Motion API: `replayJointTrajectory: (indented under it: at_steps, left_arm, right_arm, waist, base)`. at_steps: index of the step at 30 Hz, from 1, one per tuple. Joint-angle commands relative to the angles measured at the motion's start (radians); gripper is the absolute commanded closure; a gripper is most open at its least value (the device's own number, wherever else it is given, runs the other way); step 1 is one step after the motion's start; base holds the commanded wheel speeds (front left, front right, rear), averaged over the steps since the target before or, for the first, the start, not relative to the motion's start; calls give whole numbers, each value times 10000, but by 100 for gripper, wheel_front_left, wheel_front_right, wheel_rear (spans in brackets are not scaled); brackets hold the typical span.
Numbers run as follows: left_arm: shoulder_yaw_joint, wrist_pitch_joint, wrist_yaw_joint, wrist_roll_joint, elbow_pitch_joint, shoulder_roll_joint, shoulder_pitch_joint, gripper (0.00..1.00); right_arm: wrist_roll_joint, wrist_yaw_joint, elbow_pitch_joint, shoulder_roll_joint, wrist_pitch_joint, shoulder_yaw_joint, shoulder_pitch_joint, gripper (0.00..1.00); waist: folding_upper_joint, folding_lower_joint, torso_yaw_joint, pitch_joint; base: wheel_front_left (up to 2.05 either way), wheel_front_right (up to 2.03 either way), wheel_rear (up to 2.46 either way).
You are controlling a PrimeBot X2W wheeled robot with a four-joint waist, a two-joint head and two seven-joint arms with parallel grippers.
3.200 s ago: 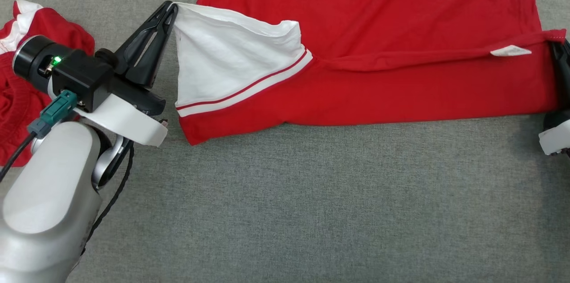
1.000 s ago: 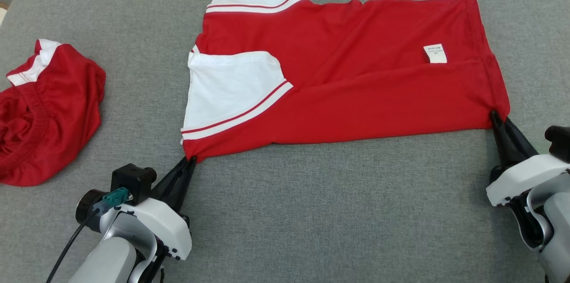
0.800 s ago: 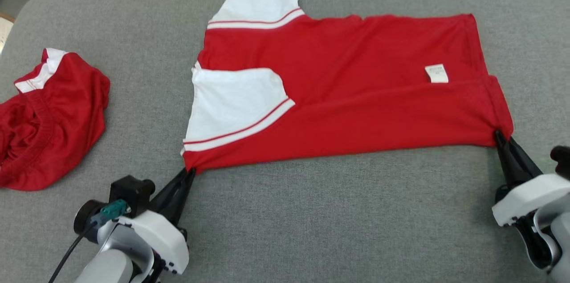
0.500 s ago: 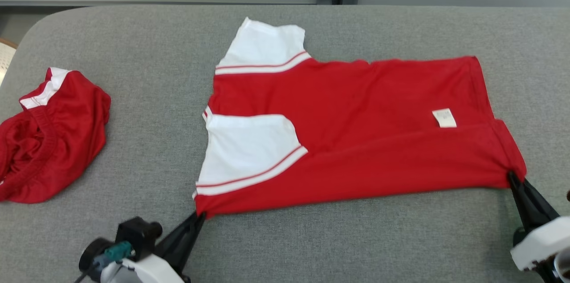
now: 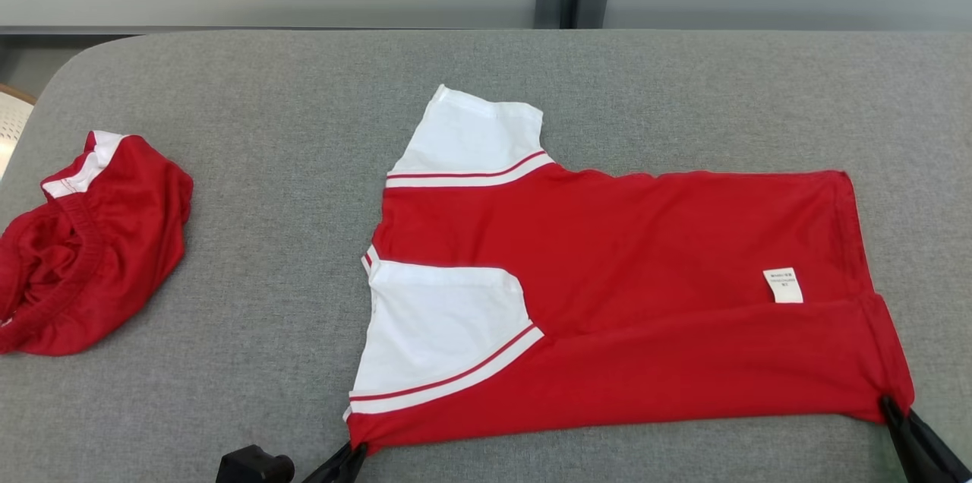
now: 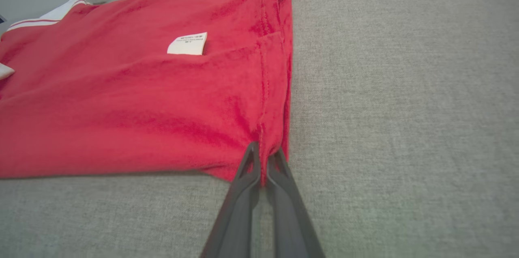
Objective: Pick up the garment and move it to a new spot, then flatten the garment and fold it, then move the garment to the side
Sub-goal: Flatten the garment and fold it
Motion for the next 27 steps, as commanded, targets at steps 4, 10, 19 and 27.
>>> replayJointTrajectory:
  at_steps: [4,10,19,27]
  left_arm:
    - [93,99,199,-116,30,120,136,75]
    - [309,196,513,-326,-10,102,238,0]
    - [1622,263,1400,-1252,-1661,458,867,0]
    - [1995,1226,1120,-923,-1641,881,-2446,0]
  right_arm:
    - [-197,-22,-352,101,315,-427,449,31]
    - [-420,-22,-977,147,774,-980,823,0]
    - [-923,-20,-2119,463,607,-1945,927,0]
    - [-1645,-20,-2598,1010,674,-1533,-352,0]
  waist:
    - [0,0,-19,-43]
    - [0,0,-84,-68]
    - [0,0,-337,-70]
    - [0,0,-565,683]
  base:
    - [0,0,0]
    - [0,0,0]
    - [0,0,0]
    - [0,0,0]
